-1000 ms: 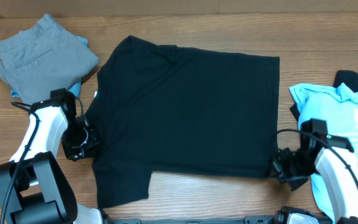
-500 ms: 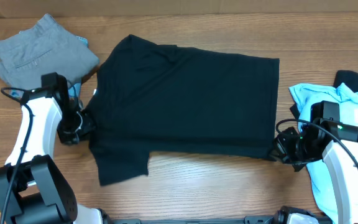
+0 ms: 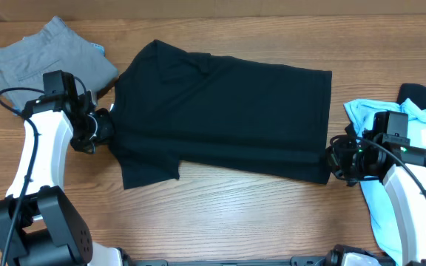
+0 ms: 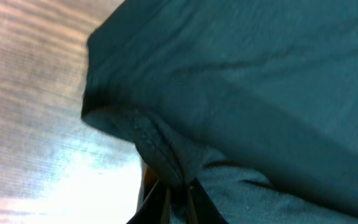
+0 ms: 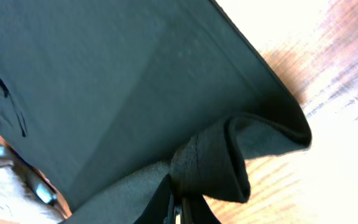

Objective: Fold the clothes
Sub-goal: 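Lift the bottom edges and fold the lower half upward with both grippers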

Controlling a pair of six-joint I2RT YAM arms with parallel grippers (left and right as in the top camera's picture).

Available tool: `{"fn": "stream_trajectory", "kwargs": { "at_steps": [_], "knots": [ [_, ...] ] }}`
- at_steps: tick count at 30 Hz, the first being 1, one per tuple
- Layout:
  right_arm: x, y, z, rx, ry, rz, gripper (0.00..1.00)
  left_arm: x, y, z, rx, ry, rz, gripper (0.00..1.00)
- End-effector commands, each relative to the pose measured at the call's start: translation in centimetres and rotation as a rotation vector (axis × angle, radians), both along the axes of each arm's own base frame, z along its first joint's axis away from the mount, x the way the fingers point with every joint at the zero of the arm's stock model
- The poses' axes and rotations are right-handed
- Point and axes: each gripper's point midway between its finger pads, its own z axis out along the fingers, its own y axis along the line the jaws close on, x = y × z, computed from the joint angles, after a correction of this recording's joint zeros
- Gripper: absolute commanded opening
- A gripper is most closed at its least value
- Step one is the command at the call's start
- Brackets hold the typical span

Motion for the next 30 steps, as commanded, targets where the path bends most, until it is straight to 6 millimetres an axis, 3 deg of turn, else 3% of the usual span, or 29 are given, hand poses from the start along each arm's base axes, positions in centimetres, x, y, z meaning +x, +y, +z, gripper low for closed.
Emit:
{"fn": "stream_trajectory", "kwargs": {
  "at_steps": [1,15,24,25,27,28,30],
  "knots": [
    [1.3,-0.5,0.0,0.003,-0.001,-0.047,0.04,1.3,-0.1,0.5,0.028,-0.047,-0.052,0.1],
    [5.2,-1.5,-3.5,-0.001,-0.028,-0.069,0.04,5.7,-1.1,1.7,0.152,-0.221,-0.15,0.17],
    [7.4,-2.1,-3.0,-0.025,-0.12,-0.07,0.05,6.8,-1.0,2.0,0.202,-0.258,-0.164,0.26],
    [7.5,-2.1,-2.9,-0.026,-0.124,-0.07,0.11,6.8,-1.0,2.0,0.202,-0.257,-0.163,0.26],
    [7.6,-2.1,-2.9,-0.029,-0.131,-0.066,0.5,6.7,-0.9,2.0,0.207,-0.254,-0.163,0.34],
    [7.6,-2.1,-2.9,-0.029,-0.129,-0.063,0.63,6.7,-0.9,1.9,0.209,-0.251,-0.162,0.35],
    [7.1,-2.0,-3.1,-0.03,-0.114,-0.05,0.75,6.4,-0.9,1.8,0.208,-0.241,-0.171,0.4]
  ]
}}
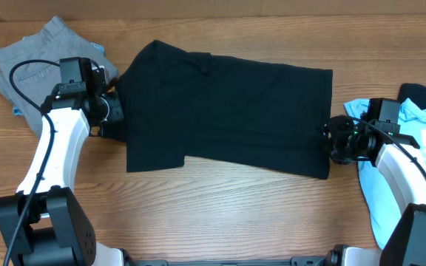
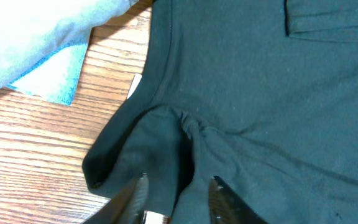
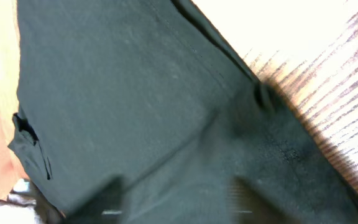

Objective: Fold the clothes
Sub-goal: 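Lift the bottom edges and fold the lower half upward with both grippers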

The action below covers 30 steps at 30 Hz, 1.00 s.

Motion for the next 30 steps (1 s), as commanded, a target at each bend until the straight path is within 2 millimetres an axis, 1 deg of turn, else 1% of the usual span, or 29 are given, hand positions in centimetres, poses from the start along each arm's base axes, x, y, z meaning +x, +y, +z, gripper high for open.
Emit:
{"fn": "stream_trajectory", "kwargs": {
  "at_steps": [1,3,5,7,10,13,15,17,19,23,26,30],
  "knots": [
    [0.1,-0.3,0.3,-0.02,-0.003,0.017,0.76,0.0,0.0,0.0,0.024,0.014,-0.024,0.42],
    [-0.5,-0.1,0.0,-0.026,0.017,0.043,0.77,-0.8,-0.3,-0.4,0.009,0.051,-0.034,0.45],
    [-1.2,0.0,-0.2,-0.034,0.035,0.077,0.77,-2.1,-1.5,-0.8,-0.043,0.103,-0.078,0.47],
    [-1.9,0.2,-0.4,-0.041,0.051,0.12,0.77,-3.7,-2.5,-1.3,-0.091,0.167,-0.105,0.48],
    [-2.9,0.5,-0.7,-0.05,0.074,0.173,0.77,-5.8,-3.1,-2.1,-0.11,0.253,-0.116,0.48],
    [-3.3,0.6,-0.7,-0.064,0.071,0.223,0.76,-7.5,-3.6,-3.5,-0.121,0.312,-0.124,0.49],
    [-3.3,0.9,-0.5,-0.055,0.054,0.253,0.76,-8.5,-3.9,-4.8,-0.121,0.34,-0.128,0.49],
    [-3.3,1.4,-0.2,-0.035,0.031,0.282,0.76,-9.0,-4.1,-6.0,-0.123,0.345,-0.122,0.52],
    [-3.2,1.7,0.0,-0.018,0.02,0.293,0.76,-9.2,-3.6,-7.1,-0.1,0.342,-0.085,0.54],
    [-3.2,1.8,0.1,-0.014,0.017,0.293,0.76,-9.2,-3.1,-8.2,-0.073,0.322,-0.064,0.55],
    [-3.1,1.8,0.1,-0.015,0.014,0.293,0.76,-9.6,-3.3,-8.7,-0.075,0.336,-0.066,0.48],
    [-3.1,1.8,0.1,-0.015,0.013,0.29,0.76,-9.7,-3.4,-9.5,-0.073,0.331,-0.072,0.36]
  ]
}}
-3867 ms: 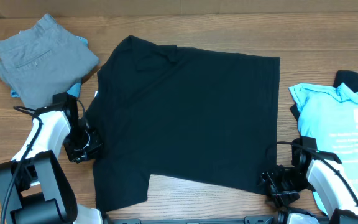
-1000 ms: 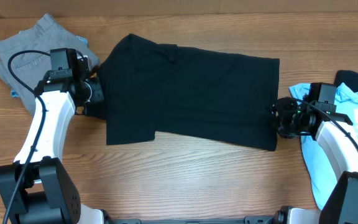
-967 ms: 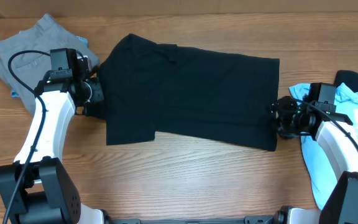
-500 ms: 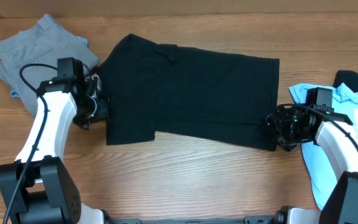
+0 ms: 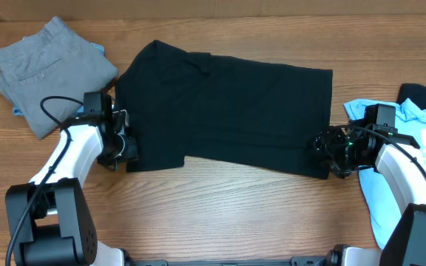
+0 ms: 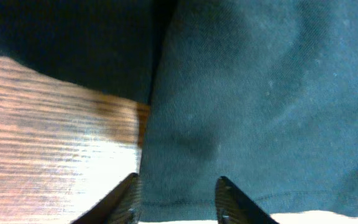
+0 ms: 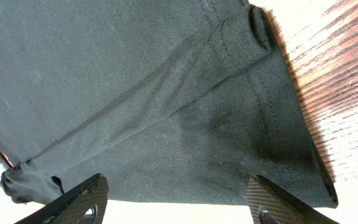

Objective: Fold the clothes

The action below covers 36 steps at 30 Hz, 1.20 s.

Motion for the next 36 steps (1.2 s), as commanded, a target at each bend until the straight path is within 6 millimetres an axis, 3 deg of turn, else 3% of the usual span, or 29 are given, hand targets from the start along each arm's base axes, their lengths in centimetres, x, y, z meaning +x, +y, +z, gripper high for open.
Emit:
{"fn": "stream_trajectory", "kwargs": {
  "at_steps": [1,6,13,15,17,21,28,33,34,36],
  "knots": [
    [0.9,-0.1,0.9,0.003,-0.044,0.009,0.75,-0.7,-0.3,-1.3,0.008,0.018,-0.009,0.32],
    [1.3,0.9,1.7,0.07,-0.071,0.019,0.75,-0.2,-0.9,-1.1,-0.03,-0.004,-0.015,0.06],
    [1.6,0.9,2.0,0.069,-0.082,0.019,0.75,1.8,-1.3,3.0,-0.065,-0.014,-0.032,0.04],
    [1.5,0.9,2.0,0.069,-0.081,0.019,0.75,1.9,-0.7,4.0,-0.029,-0.003,-0.032,0.18],
    [1.5,0.9,2.0,0.069,-0.08,0.019,0.75,1.5,0.2,4.3,0.024,0.024,-0.02,0.38],
    [1.3,0.9,1.9,0.071,-0.069,0.019,0.75,0.1,1.7,3.1,0.106,0.087,0.055,0.54],
    [1.0,1.0,1.8,0.075,-0.056,0.018,0.75,-2.6,1.0,-0.9,0.069,0.18,0.069,0.53],
    [0.9,1.0,1.8,0.076,-0.052,0.018,0.74,-3.8,0.8,-3.1,0.056,0.262,0.065,0.49],
    [0.9,1.0,1.8,0.076,-0.051,0.017,0.73,-3.8,0.7,-3.4,0.052,0.266,0.065,0.46],
    [0.9,1.0,1.8,0.076,-0.051,0.018,0.73,-3.8,0.4,-3.9,0.034,0.274,0.064,0.31]
  ]
}}
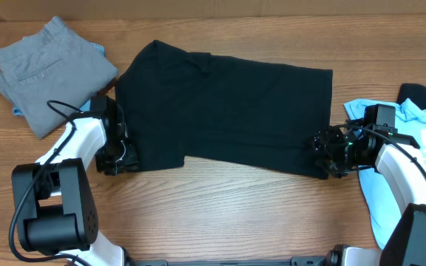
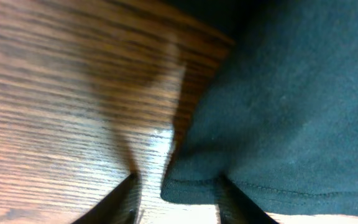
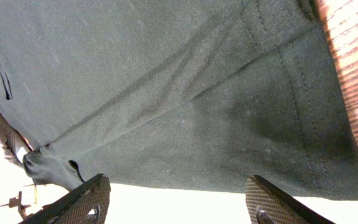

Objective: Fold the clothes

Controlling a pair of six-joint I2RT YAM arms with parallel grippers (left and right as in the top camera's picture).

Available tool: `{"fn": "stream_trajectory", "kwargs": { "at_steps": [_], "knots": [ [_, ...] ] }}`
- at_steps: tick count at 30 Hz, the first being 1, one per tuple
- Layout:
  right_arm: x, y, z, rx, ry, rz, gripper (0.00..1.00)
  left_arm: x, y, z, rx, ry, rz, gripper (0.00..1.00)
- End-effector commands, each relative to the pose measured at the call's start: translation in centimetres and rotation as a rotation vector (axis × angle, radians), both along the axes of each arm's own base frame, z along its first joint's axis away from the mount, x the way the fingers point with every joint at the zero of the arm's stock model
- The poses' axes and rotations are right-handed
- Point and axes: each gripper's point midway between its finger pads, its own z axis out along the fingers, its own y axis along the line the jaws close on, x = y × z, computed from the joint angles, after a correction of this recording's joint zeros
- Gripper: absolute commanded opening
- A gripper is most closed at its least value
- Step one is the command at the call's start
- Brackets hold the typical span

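The black shirt [image 1: 228, 111] lies flat across the table with its near edge folded over. My left gripper [image 1: 117, 159] sits at the shirt's near left corner, open; in the left wrist view [image 2: 178, 186] the hem corner [image 2: 191, 190] lies between the spread fingers [image 2: 124, 200]. At the near right corner, my right gripper [image 1: 324, 154] is also open. In the right wrist view [image 3: 178, 190] the black cloth [image 3: 166, 87] fills the frame just ahead of the wide-apart fingers [image 3: 87, 200].
Folded grey shorts [image 1: 50, 55] lie at the far left. A light blue shirt [image 1: 413, 155] lies at the right edge, under my right arm, with another dark garment [image 1: 424, 94] behind it. Bare wood table [image 1: 228, 214] runs along the front.
My left gripper has shifted slightly, so the shirt's hem corner now lies between its open fingers instead of cloth filling the view. The right gripper has barely moved.
At first both grippers were shut on bunched edges of the black shirt at its left and right sides. A second later both were open and the cloth lay flat, its near edge farther back. Both then stood open at the near corners, as now.
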Motion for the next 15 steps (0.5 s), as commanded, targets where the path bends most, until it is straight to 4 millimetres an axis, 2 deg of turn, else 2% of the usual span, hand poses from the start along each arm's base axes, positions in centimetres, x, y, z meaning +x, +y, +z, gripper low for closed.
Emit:
{"fn": "stream_trajectory", "kwargs": {
  "at_steps": [1,3,4,8,11,15],
  "knots": [
    [1.0,-0.2,1.2,0.0,-0.043,0.0,0.73,-0.5,-0.7,-1.7,-0.036,0.044,0.01,0.23],
    [1.0,-0.2,1.2,0.0,-0.042,0.0,0.73,-0.3,-1.0,-1.6,-0.051,0.041,0.01,0.08],
    [1.0,-0.2,1.2,0.0,-0.042,0.0,0.73,-0.3,-1.0,-1.3,-0.053,0.046,0.009,0.04],
    [1.0,-0.2,1.2,-0.001,-0.043,0.0,0.73,0.4,-0.9,0.7,-0.054,0.05,0.008,0.04],
    [1.0,-0.2,1.2,-0.001,-0.044,0.0,0.73,1.7,-0.8,3.5,-0.052,0.018,-0.001,0.04],
    [1.0,-0.2,1.2,-0.002,-0.044,0.0,0.73,4.5,-1.1,7.8,-0.067,-0.086,-0.028,0.04]
  ]
}}
